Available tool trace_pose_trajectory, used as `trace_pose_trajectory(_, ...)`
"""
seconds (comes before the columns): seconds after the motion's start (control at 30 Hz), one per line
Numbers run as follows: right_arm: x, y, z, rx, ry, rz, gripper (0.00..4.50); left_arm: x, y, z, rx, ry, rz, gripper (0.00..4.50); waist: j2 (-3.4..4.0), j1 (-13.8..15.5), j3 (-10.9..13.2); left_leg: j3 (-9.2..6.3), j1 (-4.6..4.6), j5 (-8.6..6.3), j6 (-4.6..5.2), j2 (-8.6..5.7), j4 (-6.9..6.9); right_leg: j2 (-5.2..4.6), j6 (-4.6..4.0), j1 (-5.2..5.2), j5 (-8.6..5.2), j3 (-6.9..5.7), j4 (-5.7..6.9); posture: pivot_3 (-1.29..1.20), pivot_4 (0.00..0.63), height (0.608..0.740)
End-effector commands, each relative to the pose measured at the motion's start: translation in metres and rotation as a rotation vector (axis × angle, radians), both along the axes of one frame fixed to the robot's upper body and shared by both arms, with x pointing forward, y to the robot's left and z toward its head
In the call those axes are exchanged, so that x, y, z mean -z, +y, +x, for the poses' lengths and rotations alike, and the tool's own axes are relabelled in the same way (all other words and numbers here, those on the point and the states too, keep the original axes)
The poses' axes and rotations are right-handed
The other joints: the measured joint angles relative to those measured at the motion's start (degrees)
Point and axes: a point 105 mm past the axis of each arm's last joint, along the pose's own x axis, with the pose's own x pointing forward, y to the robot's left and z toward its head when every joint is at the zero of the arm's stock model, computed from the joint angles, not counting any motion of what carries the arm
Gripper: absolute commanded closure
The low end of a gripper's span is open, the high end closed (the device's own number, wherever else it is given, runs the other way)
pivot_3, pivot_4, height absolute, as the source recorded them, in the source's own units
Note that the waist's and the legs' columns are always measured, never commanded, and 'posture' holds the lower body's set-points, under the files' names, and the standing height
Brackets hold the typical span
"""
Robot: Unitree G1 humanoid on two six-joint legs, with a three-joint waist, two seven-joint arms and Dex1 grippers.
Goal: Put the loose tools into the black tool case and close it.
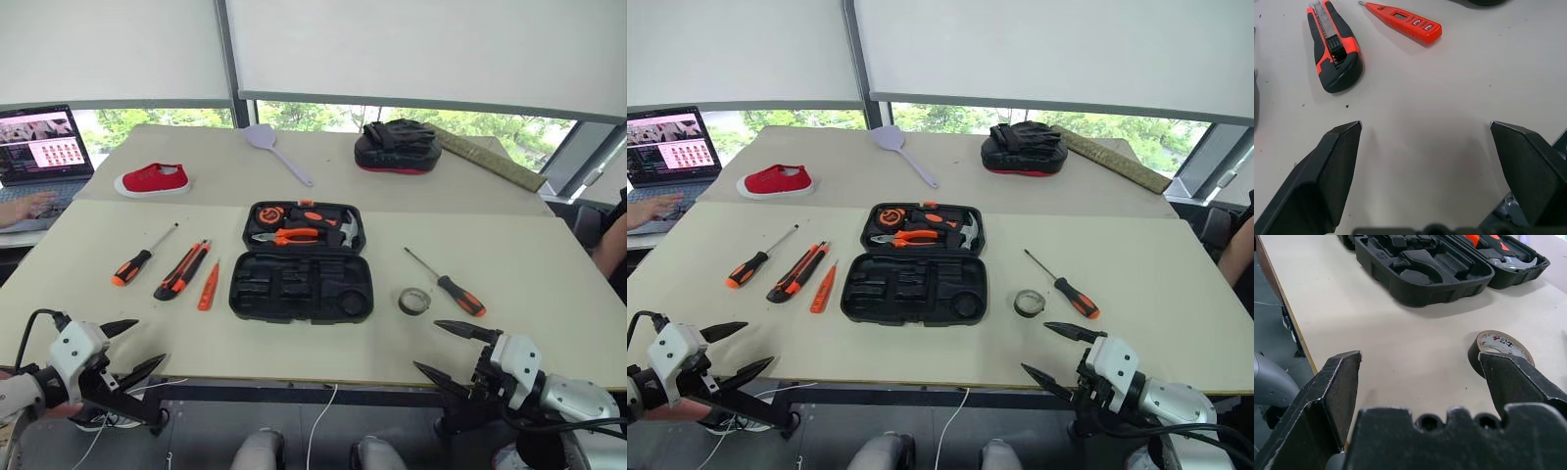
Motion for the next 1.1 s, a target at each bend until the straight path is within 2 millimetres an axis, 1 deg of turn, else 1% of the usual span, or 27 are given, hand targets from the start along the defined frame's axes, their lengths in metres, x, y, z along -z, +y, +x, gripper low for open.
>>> trace_pose_trajectory(0.03, -0.023, 0.020, 0.004, -0.079, -0.067, 0.096, 0.05, -0.033, 0.009, 0.013, -0.141, -0.135, -0.166, 0.00, 0.00, -0.01, 0.00, 0.01, 0.00, 0.00, 0.00, 0.00, 0.00, 0.00, 0.00, 0.00, 0.00, 0.00, 0.00, 0.00, 0.150, 0.740)
trace_pose_trajectory(0.07, -0.039, 0.035, 0.003, -0.138, -0.103, 0.181, 0.05, -0.043, 0.017, 0.018, -0.243, -0.172, -0.292, 0.00, -0.02, -0.01, 0.03, 0.01, 0.00, 0.00, 0.00, 0.00, 0.00, 0.00, 0.00, 0.00, 0.00, 0.00, 0.00, 0.00, 0.150, 0.740)
trace_pose_trajectory(0.1, -0.050, 0.044, 0.002, -0.181, -0.125, 0.238, 0.05, -0.048, 0.021, 0.020, -0.311, -0.185, -0.378, 0.00, -0.04, -0.19, 0.04, -0.07, 0.01, 0.00, 0.00, 0.07, -0.01, 0.00, 0.03, 0.00, 0.02, 0.01, 0.01, 0.00, 0.150, 0.740)
trace_pose_trajectory(0.13, -0.062, 0.048, 0.003, -0.192, -0.152, 0.319, 0.05, -0.048, 0.027, 0.019, -0.365, -0.188, -0.418, 0.00, -0.07, -0.29, 0.05, -0.17, 0.01, 0.00, 0.00, 0.21, 0.05, 0.03, 0.12, -0.02, 0.03, 0.00, 0.10, 0.00, 0.150, 0.740)
trace_pose_trajectory(0.2, -0.078, 0.048, 0.010, -0.164, -0.207, 0.396, 0.05, -0.039, 0.041, 0.015, -0.478, -0.176, -0.438, 0.00, -0.08, -0.50, 0.05, -0.18, 0.02, 0.01, 0.01, 0.47, 0.17, 0.28, 0.27, 0.03, 0.18, -0.04, 0.12, 0.00, 0.150, 0.740)
trace_pose_trajectory(0.23, -0.083, 0.049, 0.011, -0.165, -0.232, 0.404, 0.05, -0.030, 0.051, 0.012, -0.577, -0.122, -0.497, 0.00, -0.07, -0.54, 0.04, -0.15, 0.11, 0.01, 0.01, 0.48, 0.18, 0.33, 0.40, 0.08, 0.27, -0.03, 0.12, 0.00, 0.150, 0.740)
trace_pose_trajectory(0.27, -0.085, 0.051, 0.011, -0.169, -0.245, 0.401, 0.05, -0.024, 0.057, 0.010, -0.641, -0.079, -0.538, 0.00, -0.08, -0.52, 0.05, -0.09, 0.18, 0.01, 0.01, 0.46, 0.17, 0.33, 0.40, 0.11, 0.27, -0.01, 0.10, 0.00, 0.150, 0.740)
trace_pose_trajectory(0.33, -0.088, 0.053, 0.010, -0.172, -0.250, 0.408, 0.05, -0.028, 0.063, 0.010, -0.692, -0.079, -0.605, 0.00, -0.12, -0.50, 0.04, -0.02, 0.18, 0.00, 0.00, 0.45, 0.17, 0.33, 0.41, 0.08, 0.26, -0.01, 0.09, 0.00, 0.150, 0.740)
trace_pose_trajectory(0.4, -0.089, 0.054, 0.008, -0.167, -0.253, 0.412, 0.05, -0.038, 0.058, 0.016, -0.665, -0.080, -0.637, 0.00, -0.27, -0.02, 0.07, 0.05, 0.17, -0.01, -0.02, 0.44, 0.17, 0.34, 0.39, 0.05, 0.26, -0.05, 0.09, 0.00, 0.150, 0.740)
trace_pose_trajectory(0.47, -0.089, 0.056, 0.007, -0.159, -0.255, 0.412, 0.05, -0.047, 0.052, 0.026, -0.639, -0.063, -0.651, 0.00, -0.28, 0.42, 0.07, 0.19, 0.17, -0.03, -0.05, 0.47, 0.20, 0.33, 0.22, -0.10, 0.24, -0.20, 0.08, 0.00, 0.150, 0.740)
trace_pose_trajectory(0.5, -0.089, 0.056, 0.007, -0.156, -0.256, 0.413, 0.05, -0.051, 0.051, 0.032, -0.635, -0.056, -0.646, 0.00, -0.29, 0.50, 0.06, 0.26, 0.17, -0.06, -0.12, 0.49, 0.20, 0.32, -0.04, -0.10, 0.08, -0.22, 0.08, 0.00, 0.150, 0.740)
trace_pose_trajectory(0.6, -0.087, 0.058, 0.007, -0.150, -0.256, 0.412, 0.05, -0.067, 0.047, 0.057, -0.619, -0.040, -0.607, 0.00, -0.38, 0.71, 0.04, 0.33, 0.17, -0.08, -0.20, 0.60, 0.21, 0.31, -0.05, -0.11, 0.14, -0.27, 0.07, 0.00, 0.150, 0.740)
trace_pose_trajectory(0.7, -0.087, 0.060, 0.009, -0.146, -0.259, 0.414, 0.05, -0.072, 0.049, 0.080, -0.648, 0.026, -0.505, 0.00, -0.39, 0.47, 0.02, 0.51, 0.18, -0.06, -0.24, 0.62, 0.20, 0.32, -0.09, -0.14, 0.23, -0.25, 0.07, 0.00, 0.150, 0.740)
trace_pose_trajectory(0.77, -0.087, 0.061, 0.011, -0.143, -0.263, 0.417, 0.05, -0.070, 0.056, 0.098, -0.700, 0.069, -0.426, 0.00, -0.38, 0.26, 0.02, 0.54, 0.20, -0.06, -0.24, 0.63, 0.20, 0.32, -0.08, 0.05, 0.24, -0.17, 0.11, 0.00, 0.150, 0.740)
trace_pose_trajectory(0.83, -0.087, 0.063, 0.013, -0.143, -0.266, 0.418, 0.05, -0.065, 0.061, 0.113, -0.730, 0.106, -0.363, 0.00, -0.38, 0.06, 0.02, 0.67, 0.17, -0.03, -0.24, 0.59, 0.20, 0.44, -0.07, 0.00, 0.24, -0.18, 0.11, 0.00, 0.150, 0.740)
trace_pose_trajectory(0.9, -0.086, 0.065, 0.014, -0.144, -0.268, 0.419, 0.05, -0.058, 0.062, 0.127, -0.731, 0.139, -0.320, 0.00, -0.40, -0.07, 0.01, 0.71, 0.16, 0.01, -0.21, 0.57, 0.20, 0.58, 0.23, -0.01, 0.44, -0.16, 0.08, 0.00, 0.150, 0.740)
trace_pose_trajectory(1.0, -0.086, 0.067, 0.013, -0.146, -0.273, 0.418, 0.05, -0.049, 0.063, 0.141, -0.742, 0.169, -0.282, 0.00, -0.46, -0.21, 0.02, 0.75, 0.12, 0.13, -0.02, 0.71, 0.22, 0.84, -0.09, -0.05, 0.55, -0.08, 0.07, 0.00, 0.150, 0.740)
trace_pose_trajectory(1.1, -0.083, 0.067, 0.012, -0.147, -0.262, 0.404, 0.00, -0.043, 0.061, 0.148, -0.728, 0.206, -0.288, 0.75, -0.50, -0.24, 0.03, 0.75, 0.00, 0.10, -0.06, 0.86, 0.22, 1.08, -0.20, -0.17, 0.53, -0.04, 0.11, 0.00, 0.150, 0.740)
